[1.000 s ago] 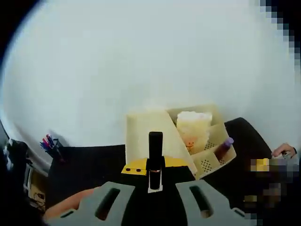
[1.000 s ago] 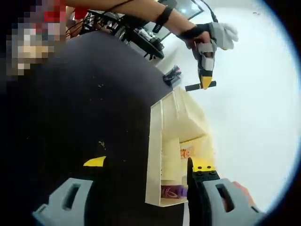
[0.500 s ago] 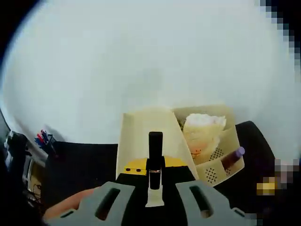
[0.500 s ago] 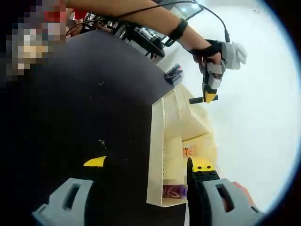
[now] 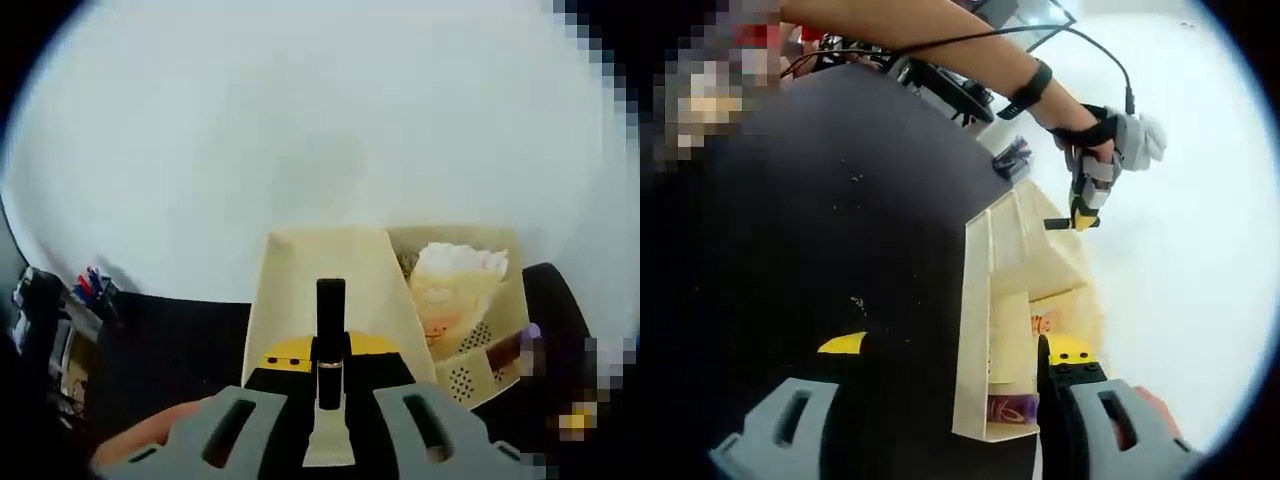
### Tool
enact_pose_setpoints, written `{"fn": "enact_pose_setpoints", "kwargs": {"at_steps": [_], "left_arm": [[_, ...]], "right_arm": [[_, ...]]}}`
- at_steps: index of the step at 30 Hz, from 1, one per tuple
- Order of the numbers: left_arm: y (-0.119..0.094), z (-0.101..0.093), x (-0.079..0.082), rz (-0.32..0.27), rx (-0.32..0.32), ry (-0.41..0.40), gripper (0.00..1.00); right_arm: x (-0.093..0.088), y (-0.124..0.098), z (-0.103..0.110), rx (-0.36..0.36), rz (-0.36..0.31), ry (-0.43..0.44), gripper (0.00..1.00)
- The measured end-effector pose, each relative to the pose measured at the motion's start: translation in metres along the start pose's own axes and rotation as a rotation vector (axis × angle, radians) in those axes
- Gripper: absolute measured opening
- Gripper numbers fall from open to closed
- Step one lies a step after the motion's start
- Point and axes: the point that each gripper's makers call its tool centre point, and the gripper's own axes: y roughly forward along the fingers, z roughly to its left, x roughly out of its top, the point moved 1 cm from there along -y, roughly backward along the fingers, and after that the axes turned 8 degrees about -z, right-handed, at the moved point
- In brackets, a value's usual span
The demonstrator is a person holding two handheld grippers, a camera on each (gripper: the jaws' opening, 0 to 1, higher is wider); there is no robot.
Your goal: Open the drawer, pick up the cosmetic bottles from the table one by one, place them into the drawer, release the gripper, close the drawer, and move the gripper away
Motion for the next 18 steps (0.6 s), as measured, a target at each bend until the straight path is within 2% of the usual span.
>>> {"fn": "enact_pose_setpoints", "kwargs": {"at_steps": [2, 7, 18], "left_arm": [[0.004, 0.001, 0.001, -0.004, 0.006, -0.007, 0.06], [0.014, 0.000, -0.009, -0.002, 0.020, -0.039, 0.06], [0.030, -0.002, -0.023, 0.026, 0.041, -0.039, 0.06]], "right_arm": [[0.000, 0.001, -0.001, 0.002, 0.002, -0.001, 0.62], [0.000, 0.005, 0.000, 0.012, 0.003, -0.004, 0.62], [-0.003, 0.009, 0.000, 0.026, 0.010, -0.001, 0.62]]}}
